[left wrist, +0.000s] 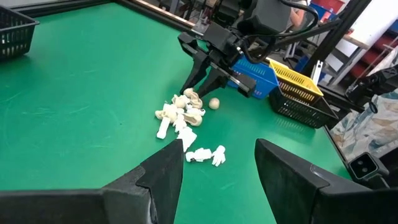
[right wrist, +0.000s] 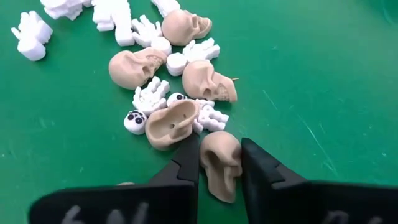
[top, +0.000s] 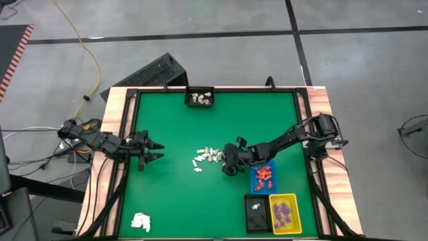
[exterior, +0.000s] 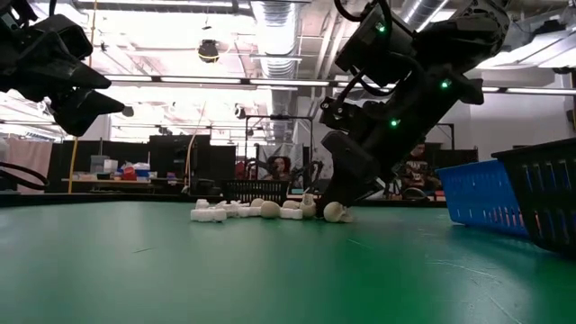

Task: Sort Halloween decoration
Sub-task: Put the gray skull toy into the top black bin

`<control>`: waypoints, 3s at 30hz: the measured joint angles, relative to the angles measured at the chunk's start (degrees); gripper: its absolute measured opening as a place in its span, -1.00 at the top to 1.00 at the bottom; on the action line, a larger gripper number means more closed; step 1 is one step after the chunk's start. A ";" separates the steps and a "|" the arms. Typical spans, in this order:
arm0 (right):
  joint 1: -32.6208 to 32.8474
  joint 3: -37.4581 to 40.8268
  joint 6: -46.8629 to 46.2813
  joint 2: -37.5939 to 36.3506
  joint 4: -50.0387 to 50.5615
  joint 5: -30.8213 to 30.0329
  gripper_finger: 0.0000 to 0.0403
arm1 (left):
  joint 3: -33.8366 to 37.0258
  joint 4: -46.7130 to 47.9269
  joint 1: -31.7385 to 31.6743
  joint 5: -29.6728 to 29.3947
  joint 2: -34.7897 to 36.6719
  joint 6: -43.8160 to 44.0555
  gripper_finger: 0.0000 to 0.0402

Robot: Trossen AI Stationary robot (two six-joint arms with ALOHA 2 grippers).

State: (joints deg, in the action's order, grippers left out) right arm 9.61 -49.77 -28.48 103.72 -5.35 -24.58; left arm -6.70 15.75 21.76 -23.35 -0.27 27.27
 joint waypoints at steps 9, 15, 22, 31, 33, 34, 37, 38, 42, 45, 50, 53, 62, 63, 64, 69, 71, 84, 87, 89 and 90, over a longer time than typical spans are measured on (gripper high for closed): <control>-0.11 -1.37 -0.61 -0.50 2.78 0.31 0.73 | 0.00 0.02 0.00 0.00 0.02 0.00 0.06; -1.82 -5.97 2.32 -2.08 9.32 -0.52 0.74 | 0.00 0.36 0.01 0.00 0.01 -0.02 0.06; -6.03 -11.96 8.80 -2.19 11.63 -0.83 0.74 | 0.00 0.38 0.00 0.00 0.01 -1.13 0.06; -14.99 -16.75 17.68 -1.20 -1.64 -1.03 0.74 | 0.00 0.34 0.01 0.00 0.02 -1.28 0.06; -17.33 -17.04 18.30 -1.22 -5.85 -1.03 0.74 | 0.00 0.31 0.01 0.00 0.01 -1.49 0.06; -18.60 -17.05 18.32 -1.22 -7.40 -1.03 0.74 | 0.00 0.32 0.02 0.00 0.02 -1.53 0.06; -22.19 -17.03 18.06 -1.22 -11.77 -1.03 0.74 | 0.00 0.31 0.01 -0.21 0.01 -1.53 0.06; -23.32 -17.03 17.61 -1.22 -12.60 -0.99 0.74 | 0.00 0.31 0.02 -0.45 0.00 -1.53 0.06; -26.70 -17.06 14.96 0.10 -15.25 0.73 0.74 | 0.00 0.26 0.00 -0.55 0.02 -1.75 0.06; -28.54 -19.22 13.37 3.36 -15.40 3.07 0.74 | 0.00 0.24 0.00 -1.17 0.01 -1.75 0.06; -30.18 -26.95 13.33 9.44 -7.37 3.69 0.74 | 0.00 0.26 0.02 -1.27 0.00 -1.27 0.06; -30.90 -31.88 13.37 12.05 -3.28 3.69 0.71 | 0.00 0.31 0.02 -1.34 0.00 -1.19 0.06; -32.65 -40.78 14.81 17.28 6.60 6.93 0.38 | 0.00 0.37 0.02 -2.74 0.00 -1.49 0.06; -32.65 -41.07 14.83 17.49 6.77 6.97 0.32 | 0.01 0.37 0.02 -2.78 0.00 -1.49 0.06; -32.67 -41.12 14.79 17.53 8.02 6.97 0.27 | 0.02 0.37 0.02 -2.78 0.00 -1.42 0.06; -32.93 -41.19 14.61 17.04 8.55 6.86 0.08 | 0.02 0.39 0.02 -2.66 0.00 -1.14 0.06; -32.96 -41.19 14.87 16.21 8.52 6.86 0.06 | 0.02 0.36 0.02 -2.76 0.00 -1.29 0.06; -27.18 -41.25 24.81 -2.89 28.11 13.94 0.17 | 0.02 0.26 0.02 -2.51 0.00 -1.01 0.06; -23.90 -41.25 24.88 -9.39 36.18 13.92 0.18 | 0.03 0.22 0.00 -2.49 0.00 -0.96 0.06; -21.30 -41.25 23.58 -13.27 41.44 13.18 0.18 | 0.04 0.22 0.00 -2.54 0.00 -0.99 0.06; -19.75 -41.20 22.52 -15.29 43.66 12.20 0.18 | 0.04 0.20 0.01 -2.58 0.00 -0.98 0.06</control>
State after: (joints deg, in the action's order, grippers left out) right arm -10.14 -90.97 -5.96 88.43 38.31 -12.38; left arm -6.66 15.94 21.77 -25.93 -0.27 26.28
